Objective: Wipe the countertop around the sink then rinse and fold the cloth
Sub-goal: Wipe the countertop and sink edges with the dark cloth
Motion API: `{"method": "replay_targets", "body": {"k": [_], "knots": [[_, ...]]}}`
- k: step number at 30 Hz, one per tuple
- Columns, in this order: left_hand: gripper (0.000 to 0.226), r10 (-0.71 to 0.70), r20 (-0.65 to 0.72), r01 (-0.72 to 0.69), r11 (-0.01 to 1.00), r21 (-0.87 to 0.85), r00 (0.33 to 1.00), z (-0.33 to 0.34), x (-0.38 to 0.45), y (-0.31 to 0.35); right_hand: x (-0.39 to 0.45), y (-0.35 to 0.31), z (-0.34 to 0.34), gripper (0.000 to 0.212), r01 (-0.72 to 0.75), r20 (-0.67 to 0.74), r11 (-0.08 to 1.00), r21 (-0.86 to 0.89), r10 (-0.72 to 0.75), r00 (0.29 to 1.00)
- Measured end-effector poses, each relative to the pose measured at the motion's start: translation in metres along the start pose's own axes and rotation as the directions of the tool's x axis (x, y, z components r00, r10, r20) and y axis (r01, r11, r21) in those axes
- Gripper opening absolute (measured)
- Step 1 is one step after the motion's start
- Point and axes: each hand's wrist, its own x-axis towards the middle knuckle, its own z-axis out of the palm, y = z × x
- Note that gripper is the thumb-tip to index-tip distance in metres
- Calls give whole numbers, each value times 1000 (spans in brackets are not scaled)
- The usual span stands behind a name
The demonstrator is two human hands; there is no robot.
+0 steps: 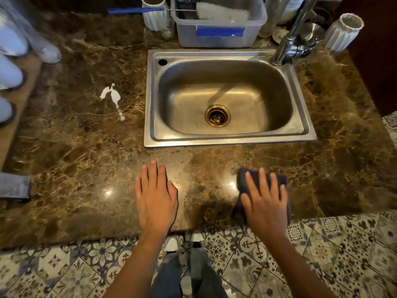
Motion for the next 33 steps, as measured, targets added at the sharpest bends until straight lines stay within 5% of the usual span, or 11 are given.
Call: {"method": "replay_targets", "body": {"k": [7, 12, 15, 19, 23, 25, 33], "knots": [[55, -2, 17, 2, 1000, -5, 1000, 0, 1, 0, 83, -46, -17, 64, -255, -83, 960, 116, 266, 960], [50, 2, -12, -4, 987, -161, 1000, 1, 3, -4, 47, -145, -4, 63, 126, -92, 990, 55, -121, 988], [50, -48, -22, 37, 929, -368, 999, -9, 5, -20, -5, -148, 7, 61, 249, -8, 968, 30, -248, 969], [55, -25, -1, 25, 989, -146, 1000, -34, 12, -84, -33, -111, 8, 62, 70, 21, 997, 25, -71, 997], [63, -8, -11, 9, 999, 47, 1000, -35, 9, -148, 20, -114, 3, 62, -210, -71, 976, 65, 214, 974], [63, 24, 15, -26, 995, 99, 1000, -32, 6, -153, 46, -136, -1, 63, -239, -76, 967, 92, 246, 966], [58, 35, 22, -37, 994, 103, 999, -32, 10, -150, 8, -253, 13, 59, 207, -88, 977, 51, -202, 975]]}}
